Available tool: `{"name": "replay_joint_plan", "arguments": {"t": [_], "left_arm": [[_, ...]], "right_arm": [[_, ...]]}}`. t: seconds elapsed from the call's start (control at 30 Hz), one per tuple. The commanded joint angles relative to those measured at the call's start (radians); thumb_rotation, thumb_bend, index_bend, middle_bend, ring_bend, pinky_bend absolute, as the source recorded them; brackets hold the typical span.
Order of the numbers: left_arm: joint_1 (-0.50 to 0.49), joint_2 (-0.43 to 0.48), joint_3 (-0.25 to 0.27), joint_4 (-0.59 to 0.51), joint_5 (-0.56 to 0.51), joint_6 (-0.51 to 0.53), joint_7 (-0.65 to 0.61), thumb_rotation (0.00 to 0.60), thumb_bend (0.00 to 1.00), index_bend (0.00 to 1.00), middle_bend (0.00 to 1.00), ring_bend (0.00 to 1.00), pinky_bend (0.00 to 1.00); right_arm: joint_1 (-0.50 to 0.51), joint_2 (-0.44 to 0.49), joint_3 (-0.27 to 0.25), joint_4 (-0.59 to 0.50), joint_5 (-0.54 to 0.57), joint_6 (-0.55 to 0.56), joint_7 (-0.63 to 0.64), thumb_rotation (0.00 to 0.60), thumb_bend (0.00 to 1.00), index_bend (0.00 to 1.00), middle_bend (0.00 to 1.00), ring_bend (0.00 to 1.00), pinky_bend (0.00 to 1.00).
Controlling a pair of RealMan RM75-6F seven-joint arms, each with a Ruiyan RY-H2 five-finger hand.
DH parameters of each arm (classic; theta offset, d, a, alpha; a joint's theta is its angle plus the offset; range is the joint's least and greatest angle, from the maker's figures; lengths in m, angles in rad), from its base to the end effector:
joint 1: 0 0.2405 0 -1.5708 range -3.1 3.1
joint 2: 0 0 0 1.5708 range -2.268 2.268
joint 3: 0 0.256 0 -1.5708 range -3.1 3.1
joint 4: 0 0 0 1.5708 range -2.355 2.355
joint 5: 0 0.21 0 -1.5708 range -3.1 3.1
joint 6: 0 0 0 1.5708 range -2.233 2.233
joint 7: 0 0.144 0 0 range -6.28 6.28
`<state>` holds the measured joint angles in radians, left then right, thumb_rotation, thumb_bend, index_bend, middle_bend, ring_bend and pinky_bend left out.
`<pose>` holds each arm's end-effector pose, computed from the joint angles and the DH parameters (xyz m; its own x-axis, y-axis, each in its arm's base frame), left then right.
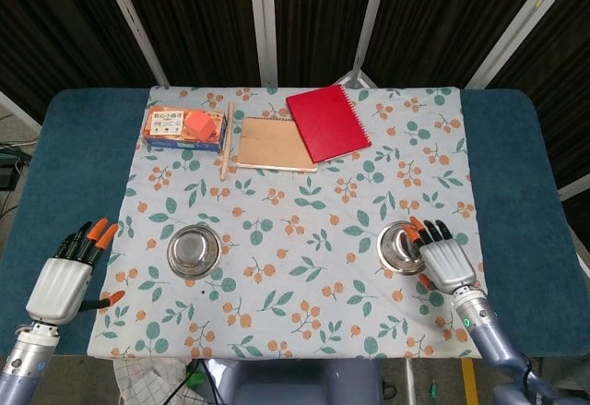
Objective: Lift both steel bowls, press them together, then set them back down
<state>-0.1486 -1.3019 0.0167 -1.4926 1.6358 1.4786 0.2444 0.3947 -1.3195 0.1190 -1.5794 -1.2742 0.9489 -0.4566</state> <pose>-0.2905 0.1844 0.0931 0.5678 0.0052 0.8231 0.8050 -0.2120 -0.5540 -0.2650 -0.2686 0.0420 0.6254 -0.3219 0.7108 -0.7803 -0.2620 0.5679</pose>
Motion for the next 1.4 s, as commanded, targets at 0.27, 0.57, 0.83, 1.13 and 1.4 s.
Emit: {"name": "replay_joint_plan", "arguments": {"t": [0.27,0.57,0.83,1.13,1.4], "left_arm": [[-0.004,0.001,-0.004,0.000,-0.009,-0.008,-0.007,0.425,0.09,0.00,0.00,0.00,0.16],[-0.005,0.001,-0.004,-0.001,-0.016,-0.015,-0.003,0.425,0.09,0.00,0.00,0.00,0.16],[-0.007,0.000,-0.003,-0.002,-0.021,-0.021,0.001,0.425,0.09,0.00,0.00,0.00,0.16],[-0.008,-0.002,-0.003,-0.002,-0.023,-0.024,0.007,0.426,0.09,0.00,0.00,0.00,0.16],[-0.009,-0.004,-0.002,-0.002,-0.024,-0.026,0.010,0.426,0.09,0.00,0.00,0.00,0.16]], "right_arm": [[0.060,-0.026,0.002,0.006,0.086,-0.058,-0.052,0.600,0.32,0.00,0.00,0.00,0.06],[0.103,-0.044,0.001,0.021,0.169,-0.093,-0.101,0.600,0.32,0.00,0.00,0.00,0.06],[0.139,-0.043,-0.012,0.026,0.244,-0.117,-0.140,0.600,0.32,0.00,0.00,0.00,0.11],[0.170,-0.033,-0.033,0.012,0.301,-0.110,-0.161,0.600,0.32,0.01,0.17,0.14,0.23],[0.185,-0.046,-0.043,0.030,0.307,-0.095,-0.162,0.600,0.32,0.20,0.31,0.23,0.30]]}}
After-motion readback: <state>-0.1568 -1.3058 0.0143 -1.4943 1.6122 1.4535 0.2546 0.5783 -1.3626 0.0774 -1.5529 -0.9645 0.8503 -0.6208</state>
